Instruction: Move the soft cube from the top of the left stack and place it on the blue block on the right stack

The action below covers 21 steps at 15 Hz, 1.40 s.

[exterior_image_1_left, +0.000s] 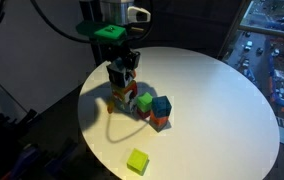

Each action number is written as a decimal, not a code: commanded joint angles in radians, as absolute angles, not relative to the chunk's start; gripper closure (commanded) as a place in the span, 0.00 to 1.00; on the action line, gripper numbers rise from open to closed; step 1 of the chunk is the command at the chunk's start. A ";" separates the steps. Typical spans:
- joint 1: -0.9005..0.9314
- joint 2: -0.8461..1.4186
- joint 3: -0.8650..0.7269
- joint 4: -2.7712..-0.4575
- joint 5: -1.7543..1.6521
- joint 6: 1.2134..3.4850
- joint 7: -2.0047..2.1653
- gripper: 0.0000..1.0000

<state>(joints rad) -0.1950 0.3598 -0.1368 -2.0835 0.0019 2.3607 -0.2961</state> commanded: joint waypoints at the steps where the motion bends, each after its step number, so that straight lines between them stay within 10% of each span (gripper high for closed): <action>1: -0.206 0.327 -0.146 -2.067 -0.016 2.306 -0.265 0.88; 21: -0.290 0.383 -0.237 -1.875 0.024 2.119 -0.058 0.91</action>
<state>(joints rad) -0.2726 0.3472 -0.2355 -1.9360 0.0078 2.1699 -0.0863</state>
